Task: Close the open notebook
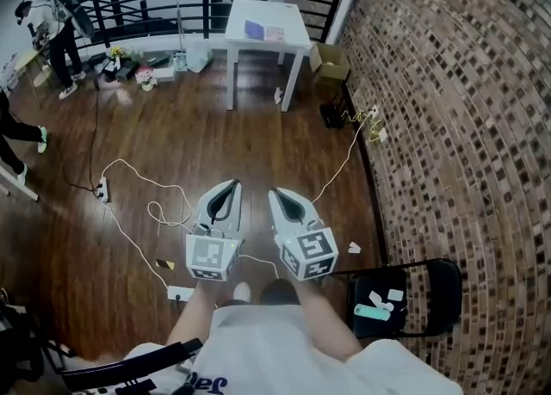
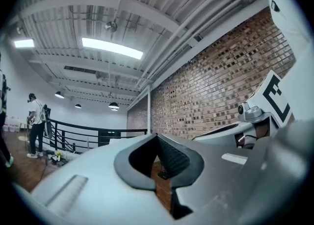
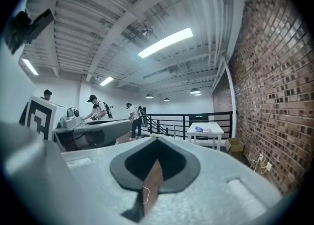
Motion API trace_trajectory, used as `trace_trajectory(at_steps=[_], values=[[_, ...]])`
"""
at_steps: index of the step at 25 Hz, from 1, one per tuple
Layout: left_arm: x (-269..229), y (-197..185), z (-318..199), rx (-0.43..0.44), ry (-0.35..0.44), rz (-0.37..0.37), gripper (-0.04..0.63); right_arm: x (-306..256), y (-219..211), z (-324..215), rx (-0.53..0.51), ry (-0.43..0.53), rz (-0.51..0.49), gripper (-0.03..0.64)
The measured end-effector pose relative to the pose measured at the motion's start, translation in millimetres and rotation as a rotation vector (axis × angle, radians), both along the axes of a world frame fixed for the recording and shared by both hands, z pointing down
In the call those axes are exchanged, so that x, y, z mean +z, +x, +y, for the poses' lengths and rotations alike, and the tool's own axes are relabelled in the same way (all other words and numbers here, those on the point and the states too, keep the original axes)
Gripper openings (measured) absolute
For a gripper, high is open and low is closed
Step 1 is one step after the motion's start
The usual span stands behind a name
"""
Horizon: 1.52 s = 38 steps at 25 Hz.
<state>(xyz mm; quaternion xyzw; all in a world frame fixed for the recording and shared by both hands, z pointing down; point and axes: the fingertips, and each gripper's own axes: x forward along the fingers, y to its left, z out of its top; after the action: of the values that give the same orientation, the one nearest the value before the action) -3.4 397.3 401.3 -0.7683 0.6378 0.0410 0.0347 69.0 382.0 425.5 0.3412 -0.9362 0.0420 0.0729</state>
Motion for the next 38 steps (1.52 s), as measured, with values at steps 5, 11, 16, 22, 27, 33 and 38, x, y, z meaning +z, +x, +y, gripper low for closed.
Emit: trace_trajectory(at_steps=[5,11,16,22,27,33,38], values=[[7,-13,-58,0.000,-0.021,0.043,0.015,9,-11,-68,0.022,-0.022,0.009,-0.014],[10,-33,-142,-0.008,-0.022,0.071,0.015,15,-34,-159,-0.005,-0.020,-0.001,-0.014],[12,-41,-236,-0.012,-0.017,0.024,0.015,11,-46,-259,-0.014,-0.011,-0.044,-0.014],[-14,-42,-364,-0.016,-0.011,-0.022,0.015,-10,-57,-376,-0.036,0.023,-0.088,-0.014],[-14,-41,-440,-0.021,-0.017,-0.016,0.015,-9,-58,-454,-0.046,0.003,-0.117,-0.014],[5,-60,-506,-0.026,-0.067,0.010,0.015,20,-71,-517,-0.036,-0.080,-0.113,-0.014],[14,-91,-579,-0.014,-0.053,0.018,0.015,25,-99,-586,-0.025,-0.064,-0.097,-0.014]])
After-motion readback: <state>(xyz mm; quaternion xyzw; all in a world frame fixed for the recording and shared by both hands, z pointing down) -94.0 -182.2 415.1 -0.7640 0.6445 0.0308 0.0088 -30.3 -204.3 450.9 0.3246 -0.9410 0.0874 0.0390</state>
